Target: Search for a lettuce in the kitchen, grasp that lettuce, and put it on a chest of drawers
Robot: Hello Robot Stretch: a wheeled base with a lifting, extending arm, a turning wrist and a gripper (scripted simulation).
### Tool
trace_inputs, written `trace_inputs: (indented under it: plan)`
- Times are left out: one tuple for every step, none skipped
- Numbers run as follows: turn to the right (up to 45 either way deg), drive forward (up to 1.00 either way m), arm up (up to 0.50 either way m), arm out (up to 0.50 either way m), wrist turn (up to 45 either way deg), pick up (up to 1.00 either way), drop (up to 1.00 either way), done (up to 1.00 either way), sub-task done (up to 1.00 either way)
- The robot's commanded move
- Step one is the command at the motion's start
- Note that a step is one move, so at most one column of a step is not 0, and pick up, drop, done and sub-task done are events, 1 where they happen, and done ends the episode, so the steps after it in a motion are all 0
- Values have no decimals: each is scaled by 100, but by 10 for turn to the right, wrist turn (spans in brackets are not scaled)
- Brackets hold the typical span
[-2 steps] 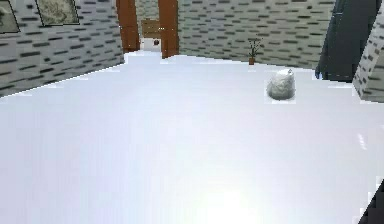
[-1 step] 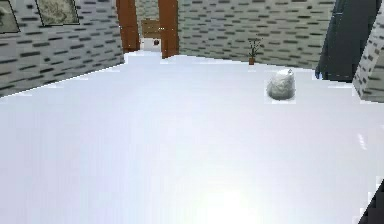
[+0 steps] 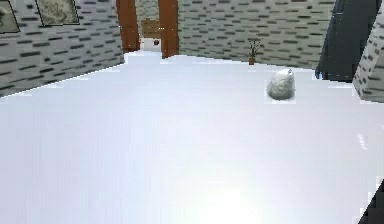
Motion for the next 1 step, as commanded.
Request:
trace_inputs:
  plan:
    - [0,0,0,0,-450,0,0,0,0]
